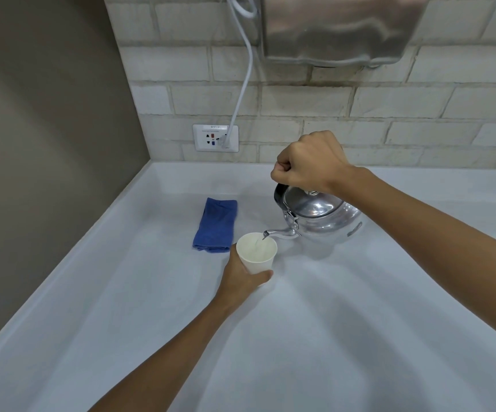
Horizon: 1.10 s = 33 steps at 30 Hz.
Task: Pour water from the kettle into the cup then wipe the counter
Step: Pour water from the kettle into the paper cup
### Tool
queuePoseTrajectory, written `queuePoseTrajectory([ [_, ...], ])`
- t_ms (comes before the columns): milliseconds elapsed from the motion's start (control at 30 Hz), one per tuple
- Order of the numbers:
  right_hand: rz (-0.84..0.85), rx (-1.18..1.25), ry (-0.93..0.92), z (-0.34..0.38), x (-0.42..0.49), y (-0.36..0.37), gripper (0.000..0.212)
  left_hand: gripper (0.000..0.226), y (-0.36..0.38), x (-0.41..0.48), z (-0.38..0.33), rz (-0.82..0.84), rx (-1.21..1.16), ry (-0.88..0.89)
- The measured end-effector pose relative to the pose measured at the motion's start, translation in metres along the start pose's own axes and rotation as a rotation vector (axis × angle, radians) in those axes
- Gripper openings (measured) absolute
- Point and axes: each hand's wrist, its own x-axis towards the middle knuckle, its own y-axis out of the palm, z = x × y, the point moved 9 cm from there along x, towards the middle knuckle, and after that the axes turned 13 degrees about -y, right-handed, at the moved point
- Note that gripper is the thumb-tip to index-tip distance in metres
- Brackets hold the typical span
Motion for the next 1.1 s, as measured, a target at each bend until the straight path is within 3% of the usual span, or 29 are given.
queuePoseTrajectory([
  [1100,0.025,-0.047,-0.052,0.012,0.006,-0.009,0.033,0.079,0.0,0.001,0.006,0.013,-0.008,-0.018],
])
